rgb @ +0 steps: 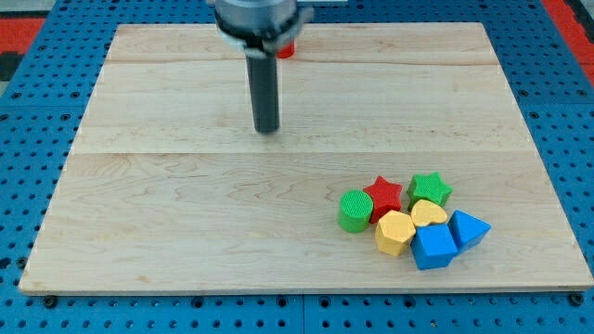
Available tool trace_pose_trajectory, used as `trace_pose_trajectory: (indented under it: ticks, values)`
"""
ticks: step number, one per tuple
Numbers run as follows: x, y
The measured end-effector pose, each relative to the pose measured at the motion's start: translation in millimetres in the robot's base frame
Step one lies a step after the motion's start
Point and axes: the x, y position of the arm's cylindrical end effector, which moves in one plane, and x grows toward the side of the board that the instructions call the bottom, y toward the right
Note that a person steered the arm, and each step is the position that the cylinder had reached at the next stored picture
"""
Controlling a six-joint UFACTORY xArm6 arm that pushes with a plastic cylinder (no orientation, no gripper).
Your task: Place red circle vertically above the green circle
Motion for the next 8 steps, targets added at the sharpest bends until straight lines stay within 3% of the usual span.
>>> trace_pose_trajectory:
  ticks: [2,3,4,5,7,8]
  values:
    - [-104.5,-88.2]
    - [-164.3,-37.6]
    - [-156.5,26.7]
    - [-91.9,54.3]
    - [-18.3,160.7]
    - [-20.8,146.2]
